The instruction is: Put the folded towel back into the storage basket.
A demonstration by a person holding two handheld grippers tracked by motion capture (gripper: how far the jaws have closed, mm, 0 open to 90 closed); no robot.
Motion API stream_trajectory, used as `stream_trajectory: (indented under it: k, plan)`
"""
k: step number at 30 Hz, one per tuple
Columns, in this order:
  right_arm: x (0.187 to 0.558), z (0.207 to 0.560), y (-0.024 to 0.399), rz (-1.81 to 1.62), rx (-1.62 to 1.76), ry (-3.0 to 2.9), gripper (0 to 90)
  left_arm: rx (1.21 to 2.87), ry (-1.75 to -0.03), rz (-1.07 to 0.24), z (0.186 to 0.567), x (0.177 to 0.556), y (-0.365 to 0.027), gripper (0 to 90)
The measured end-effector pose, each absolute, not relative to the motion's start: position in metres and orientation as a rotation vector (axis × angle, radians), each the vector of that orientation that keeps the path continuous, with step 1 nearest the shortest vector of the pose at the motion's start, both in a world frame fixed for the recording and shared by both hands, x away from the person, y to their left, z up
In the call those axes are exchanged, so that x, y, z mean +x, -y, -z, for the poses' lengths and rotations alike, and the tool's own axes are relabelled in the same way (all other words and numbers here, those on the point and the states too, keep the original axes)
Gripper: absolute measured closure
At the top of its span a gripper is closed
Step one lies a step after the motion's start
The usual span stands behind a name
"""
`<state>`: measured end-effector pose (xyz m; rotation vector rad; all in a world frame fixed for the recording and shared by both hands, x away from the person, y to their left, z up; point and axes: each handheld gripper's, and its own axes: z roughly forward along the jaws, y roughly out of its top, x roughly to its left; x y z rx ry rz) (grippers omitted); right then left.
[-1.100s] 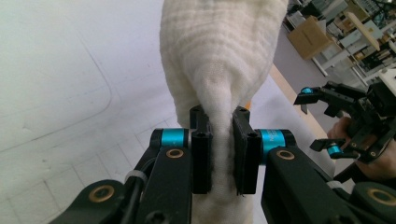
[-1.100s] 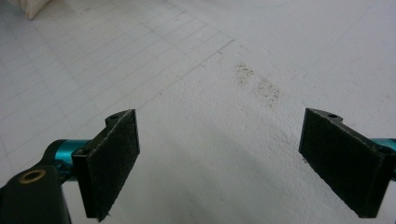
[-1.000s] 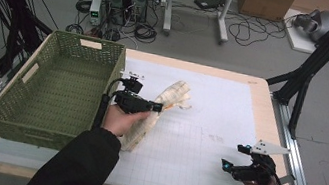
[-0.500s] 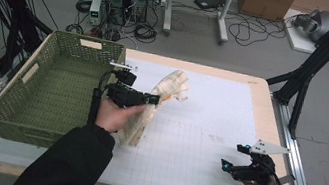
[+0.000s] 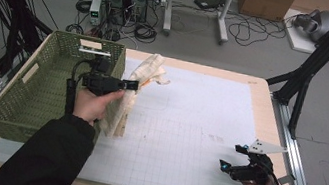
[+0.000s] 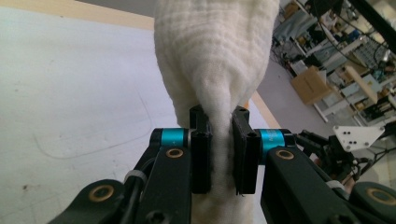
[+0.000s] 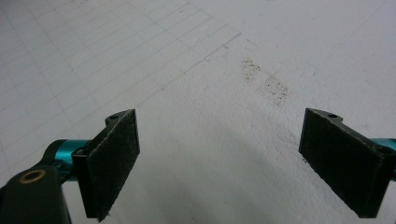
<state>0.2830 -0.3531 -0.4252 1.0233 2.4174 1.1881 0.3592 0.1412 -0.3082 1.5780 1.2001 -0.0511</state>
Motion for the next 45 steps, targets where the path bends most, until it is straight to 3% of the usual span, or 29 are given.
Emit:
stream_trajectory:
  k: [24, 45]
  plan:
    - [0.284, 0.428, 0.351, -1.173, 1.015, -2.440, 11.5, 1.329, -1.314, 0.072, 0.314, 0.369, -0.198, 79.9]
    - [0.285, 0.432, 0.349, -1.155, 1.017, -2.458, 11.4, 1.162, -1.431, 0.015, 0.324, 0.352, -0.293, 79.9]
